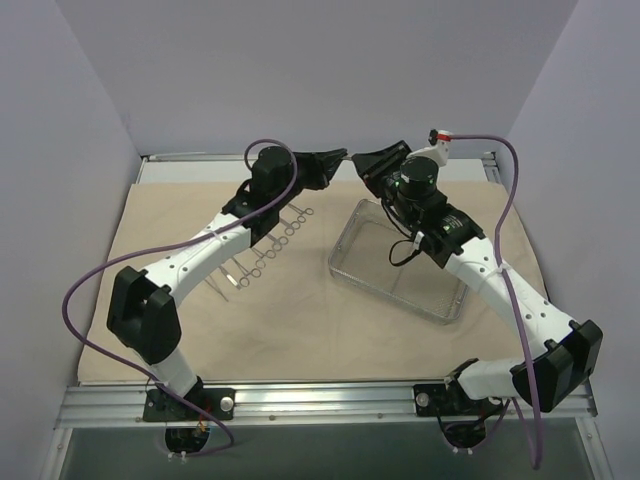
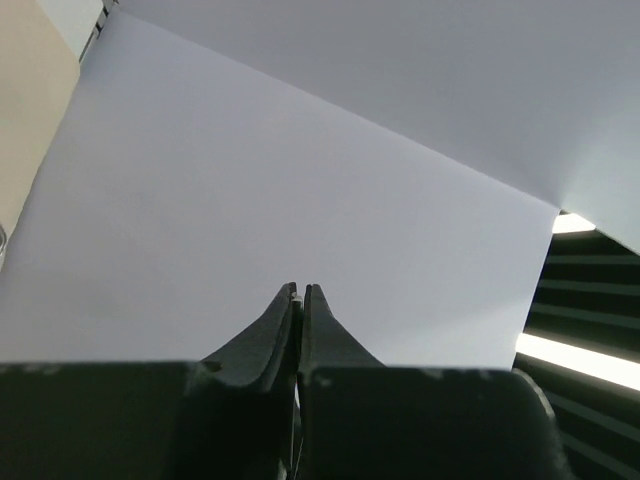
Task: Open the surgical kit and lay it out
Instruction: Place the medical item in the surgical kit.
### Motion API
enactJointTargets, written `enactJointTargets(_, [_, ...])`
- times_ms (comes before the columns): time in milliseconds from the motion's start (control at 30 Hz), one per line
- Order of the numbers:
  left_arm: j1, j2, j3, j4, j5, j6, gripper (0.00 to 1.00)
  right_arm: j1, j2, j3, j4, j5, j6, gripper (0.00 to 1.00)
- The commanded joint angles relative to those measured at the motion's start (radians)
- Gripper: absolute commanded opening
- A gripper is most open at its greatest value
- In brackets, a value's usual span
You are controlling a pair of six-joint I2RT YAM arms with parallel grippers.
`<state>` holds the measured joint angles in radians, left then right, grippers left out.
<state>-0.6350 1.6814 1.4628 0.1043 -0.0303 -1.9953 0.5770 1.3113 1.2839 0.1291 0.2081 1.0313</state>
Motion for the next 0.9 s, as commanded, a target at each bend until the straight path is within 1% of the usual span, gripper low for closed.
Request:
enactJointTargets(0, [0.032,-0.005,0.034,0.095,0.115,0.071,0.02,-0.002,0.022,0.043,-0.034,-0.007,-0.042,0.26])
enactJointTargets(33, [0.047,-0.008,0.059,0.019,0.154,0.098,0.02,-0.006,0.025,0.057,-0.051,-0.01,-0.062,0.38])
enactJointTargets(100, [0.095,-0.044,0.07,-0.075,0.202,0.208,0.02,-0.017,0.029,0.115,-0.117,-0.018,-0.141,0.5])
enactJointTargets(133, [0.115,-0.064,0.061,-0.188,0.24,0.248,0.02,-0.032,0.031,0.135,-0.155,-0.036,-0.169,0.62])
enactJointTargets(167, [0.161,-0.084,0.053,-0.242,0.26,0.345,0.02,-0.043,0.034,0.152,-0.214,-0.051,-0.2,0.68])
enactJointTargets(200, [0.188,-0.121,0.045,-0.293,0.282,0.409,0.02,-0.057,0.04,0.167,-0.239,-0.071,-0.252,0.74])
enactJointTargets(233, [0.217,-0.135,0.042,-0.433,0.338,0.468,0.02,-0.081,0.042,0.193,-0.265,-0.093,-0.281,1.0])
enactJointTargets(267, [0.247,-0.147,0.027,-0.501,0.368,0.59,0.02,-0.091,0.043,0.206,-0.32,-0.125,-0.31,1.0])
enactJointTargets(300, [0.303,-0.175,0.013,-0.553,0.391,0.66,0.02,-0.103,0.039,0.215,-0.348,-0.134,-0.365,1.0])
enactJointTargets(333, [0.329,-0.184,0.005,-0.731,0.398,0.725,0.02,-0.114,0.031,0.227,-0.376,-0.141,-0.393,1.0])
enactJointTargets(367, [0.351,-0.19,-0.004,-0.832,0.392,0.851,0.02,-0.135,0.023,0.227,-0.406,-0.172,-0.425,1.0])
enactJointTargets(400, [0.372,-0.213,-0.024,-0.897,0.385,0.913,0.02,-0.144,0.002,0.221,-0.416,-0.183,-0.448,1.0])
enactJointTargets(433, [0.412,-0.225,-0.042,-1.002,0.368,0.97,0.02,-0.152,-0.009,0.216,-0.428,-0.194,-0.48,1.0])
enactJointTargets(467, [0.428,-0.236,-0.057,-1.07,0.29,1.065,0.02,-0.167,-0.018,0.198,-0.44,-0.208,-0.503,1.0])
enactJointTargets(500, [0.445,-0.261,-0.086,-1.124,0.241,1.108,0.02,-0.173,-0.036,0.187,-0.445,-0.272,-0.522,1.0])
enactJointTargets(533, [0.484,-0.272,-0.105,-1.199,0.196,1.144,0.02,-0.175,-0.041,0.18,-0.454,-0.286,-0.543,1.0])
enactJointTargets(567, [0.51,-0.281,-0.129,-1.216,0.172,1.206,0.02,-0.175,-0.043,0.172,-0.48,-0.297,-0.569,1.0])
enactJointTargets(600, [0.537,-0.29,-0.172,-1.224,0.141,1.239,0.02,-0.177,-0.046,0.169,-0.494,-0.3,-0.574,1.0])
enactJointTargets(667, [0.593,-0.279,-0.197,-1.252,0.086,1.321,0.02,-0.178,-0.043,0.163,-0.531,-0.299,-0.583,1.0])
enactJointTargets(767, [0.627,-0.221,-0.213,-1.261,-0.025,1.398,0.02,-0.189,-0.041,0.144,-0.54,-0.296,-0.588,1.0])
enactJointTargets(833, [0.63,-0.18,-0.219,-1.246,-0.054,1.422,0.02,-0.198,-0.029,0.158,-0.546,-0.297,-0.593,1.0])
enactJointTargets(867, [0.667,-0.167,-0.225,-1.235,-0.054,1.429,0.02,-0.2,-0.023,0.17,-0.565,-0.297,-0.596,1.0])
